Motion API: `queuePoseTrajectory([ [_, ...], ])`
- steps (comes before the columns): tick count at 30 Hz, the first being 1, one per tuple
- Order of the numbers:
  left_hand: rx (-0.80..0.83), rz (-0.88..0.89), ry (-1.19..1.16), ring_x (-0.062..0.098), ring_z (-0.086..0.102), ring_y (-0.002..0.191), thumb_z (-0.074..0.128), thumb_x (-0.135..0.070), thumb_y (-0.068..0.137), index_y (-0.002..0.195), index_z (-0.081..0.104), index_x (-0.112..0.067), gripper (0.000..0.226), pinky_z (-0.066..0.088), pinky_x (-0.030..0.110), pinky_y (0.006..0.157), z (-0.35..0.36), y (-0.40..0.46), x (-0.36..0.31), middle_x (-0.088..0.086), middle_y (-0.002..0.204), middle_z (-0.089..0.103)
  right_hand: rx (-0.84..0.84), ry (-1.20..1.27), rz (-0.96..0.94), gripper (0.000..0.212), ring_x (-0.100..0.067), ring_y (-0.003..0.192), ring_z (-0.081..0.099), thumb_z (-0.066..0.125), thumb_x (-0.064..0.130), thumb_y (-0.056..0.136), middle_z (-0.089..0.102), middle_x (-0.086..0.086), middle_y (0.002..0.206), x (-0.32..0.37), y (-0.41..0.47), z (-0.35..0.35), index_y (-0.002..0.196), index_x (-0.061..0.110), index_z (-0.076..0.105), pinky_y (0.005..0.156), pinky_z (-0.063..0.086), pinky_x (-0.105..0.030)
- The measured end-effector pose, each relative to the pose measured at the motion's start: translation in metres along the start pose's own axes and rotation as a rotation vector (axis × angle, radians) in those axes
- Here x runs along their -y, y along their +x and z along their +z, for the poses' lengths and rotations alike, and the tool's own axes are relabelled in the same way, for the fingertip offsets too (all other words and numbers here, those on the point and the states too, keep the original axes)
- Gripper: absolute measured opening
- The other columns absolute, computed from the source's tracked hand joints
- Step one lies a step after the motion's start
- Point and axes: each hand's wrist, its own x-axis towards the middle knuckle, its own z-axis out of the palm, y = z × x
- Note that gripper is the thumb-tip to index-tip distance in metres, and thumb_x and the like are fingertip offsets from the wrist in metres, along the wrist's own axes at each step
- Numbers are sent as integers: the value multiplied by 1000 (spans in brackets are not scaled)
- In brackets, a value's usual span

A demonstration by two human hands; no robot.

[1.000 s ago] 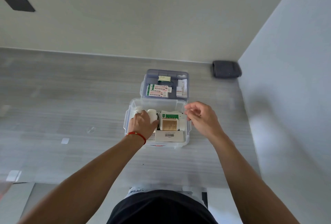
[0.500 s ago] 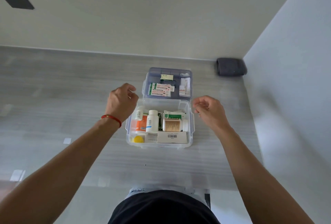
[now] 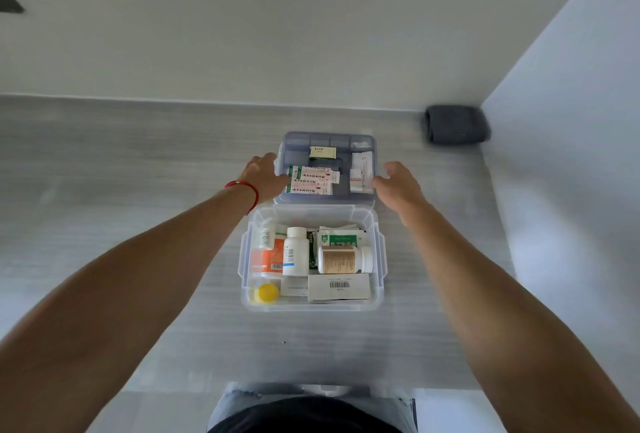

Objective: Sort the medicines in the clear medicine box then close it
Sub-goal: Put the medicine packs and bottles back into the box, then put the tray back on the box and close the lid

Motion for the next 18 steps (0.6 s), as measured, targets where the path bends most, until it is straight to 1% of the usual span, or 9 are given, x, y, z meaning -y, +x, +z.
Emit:
queuePoseTrajectory([
  [2,32,-17,-90,30,54,118,57,-23,91,145,39,-12,58,50,33,80,5,12,-2,15,140,53,17,34,24,9,-20,99,48,52,15,92,50,8,94,4,7,3,97,24,53,67,39,-32],
  [3,62,-28,-158,28,57,109,57,-19,91,138,43,-13,50,52,32,73,6,16,-4,14,133,58,31,58,23,12,-21,99,53,51,14,93,56,4,95,5,9,6,96,24,56,69,45,-34],
  [5,108,-61,-297,31,64,104,58,-10,91,121,46,-15,33,60,42,75,9,24,-7,17,122,65,48,123,22,28,-27,107,63,51,9,94,68,-6,111,8,9,11,118,16,64,87,54,-41],
  [7,100,-103,-351,35,65,107,57,-4,91,110,51,-12,21,60,48,86,10,30,-8,18,116,65,22,166,22,34,-27,110,66,52,7,95,70,-8,119,9,9,14,126,13,65,95,55,-43],
  [8,77,-120,-339,34,66,103,57,-3,91,99,54,-13,13,60,45,85,10,33,-7,16,110,64,13,191,28,34,-27,110,67,53,5,95,71,-8,120,9,9,15,126,13,66,97,55,-43],
  [11,-52,-106,-178,27,63,83,54,-3,89,68,51,-15,24,59,31,67,8,33,-2,9,85,64,-4,264,68,40,-26,112,67,52,-3,95,72,-7,123,7,12,13,129,13,68,100,56,-44],
  [15,-112,-57,-190,29,71,85,53,-5,88,75,66,-3,19,64,38,72,-1,23,-2,15,88,74,-75,310,22,31,-25,109,71,56,-1,98,74,-6,117,13,12,2,121,13,71,95,60,-42],
  [16,-131,-46,-218,28,70,83,54,-6,88,75,66,-4,17,64,35,68,-5,20,-3,14,86,74,-88,311,0,30,-24,109,71,58,0,97,75,-5,117,17,10,-2,122,13,71,94,61,-40],
  [18,-177,-10,-275,21,66,82,57,-7,88,71,62,-12,19,56,17,53,-15,8,-7,2,80,71,-109,310,-31,33,-22,108,72,64,0,94,75,-5,119,24,6,-12,124,12,71,92,61,-37],
])
